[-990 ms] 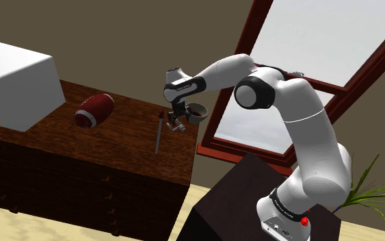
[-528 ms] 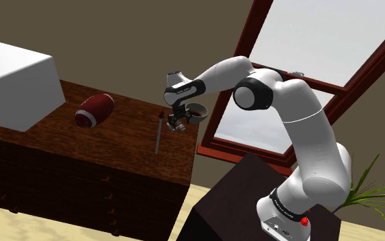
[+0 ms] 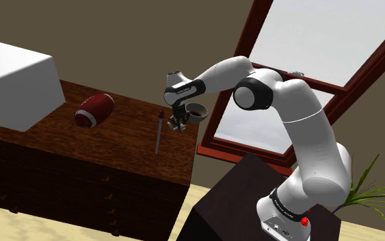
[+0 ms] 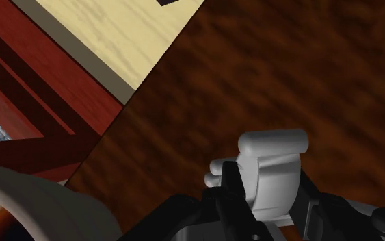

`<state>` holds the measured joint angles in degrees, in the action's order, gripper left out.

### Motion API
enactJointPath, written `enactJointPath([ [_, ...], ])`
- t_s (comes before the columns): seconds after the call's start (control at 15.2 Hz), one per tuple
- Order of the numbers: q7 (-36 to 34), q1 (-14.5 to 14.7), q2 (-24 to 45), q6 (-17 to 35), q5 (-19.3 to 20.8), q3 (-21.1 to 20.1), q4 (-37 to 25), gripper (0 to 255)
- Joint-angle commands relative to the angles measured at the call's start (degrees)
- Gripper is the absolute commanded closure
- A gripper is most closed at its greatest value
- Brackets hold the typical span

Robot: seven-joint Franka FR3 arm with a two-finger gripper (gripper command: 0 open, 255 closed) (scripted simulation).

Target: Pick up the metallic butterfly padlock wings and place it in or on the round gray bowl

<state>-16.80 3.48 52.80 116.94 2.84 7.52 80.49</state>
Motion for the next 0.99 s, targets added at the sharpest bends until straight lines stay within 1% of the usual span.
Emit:
enactJointPath([
  [0.0, 0.0, 0.0, 0.0, 0.0, 0.0, 0.0, 0.0, 255],
  [0.26, 0.0, 0.0, 0.0, 0.0, 0.0, 0.0, 0.0, 255],
  [0.92, 0.4, 0.3, -5.5, -4.0, 0.3, 0.3, 1.4, 255],
])
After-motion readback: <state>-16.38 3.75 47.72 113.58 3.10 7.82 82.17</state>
